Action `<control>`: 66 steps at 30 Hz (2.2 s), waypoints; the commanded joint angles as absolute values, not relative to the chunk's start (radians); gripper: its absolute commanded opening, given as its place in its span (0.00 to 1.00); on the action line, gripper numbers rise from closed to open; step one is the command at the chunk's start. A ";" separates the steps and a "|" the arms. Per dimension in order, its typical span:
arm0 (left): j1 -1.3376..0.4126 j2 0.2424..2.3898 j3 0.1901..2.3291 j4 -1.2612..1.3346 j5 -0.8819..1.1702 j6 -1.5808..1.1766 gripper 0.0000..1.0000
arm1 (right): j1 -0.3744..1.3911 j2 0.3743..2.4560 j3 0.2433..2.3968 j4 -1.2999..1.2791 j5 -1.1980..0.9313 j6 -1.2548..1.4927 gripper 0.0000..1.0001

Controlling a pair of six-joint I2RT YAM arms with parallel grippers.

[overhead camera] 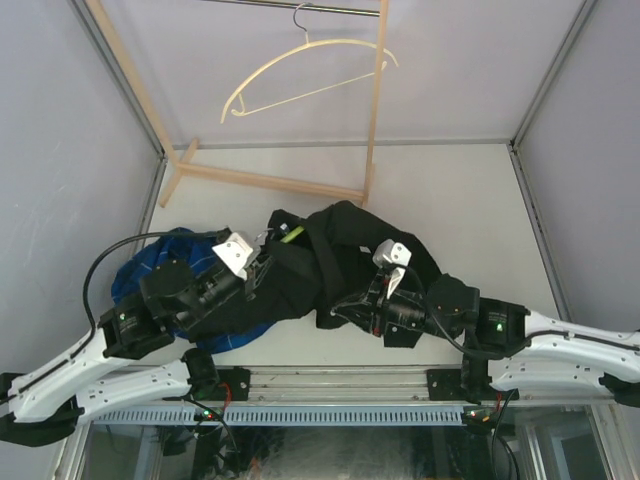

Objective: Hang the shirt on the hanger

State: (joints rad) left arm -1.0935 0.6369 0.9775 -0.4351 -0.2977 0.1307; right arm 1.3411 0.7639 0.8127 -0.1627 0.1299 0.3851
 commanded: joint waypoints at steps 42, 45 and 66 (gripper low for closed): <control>-1.075 0.649 0.971 -0.556 0.414 0.276 0.00 | 1.136 0.889 1.016 -0.461 -0.420 -0.237 0.32; -1.076 0.647 0.974 -0.565 0.421 0.278 0.00 | 1.119 0.906 1.016 -0.459 -0.420 -0.236 0.35; -1.077 0.622 0.971 -0.535 0.303 0.262 0.07 | 1.119 0.973 1.012 -0.452 -0.365 -0.207 0.00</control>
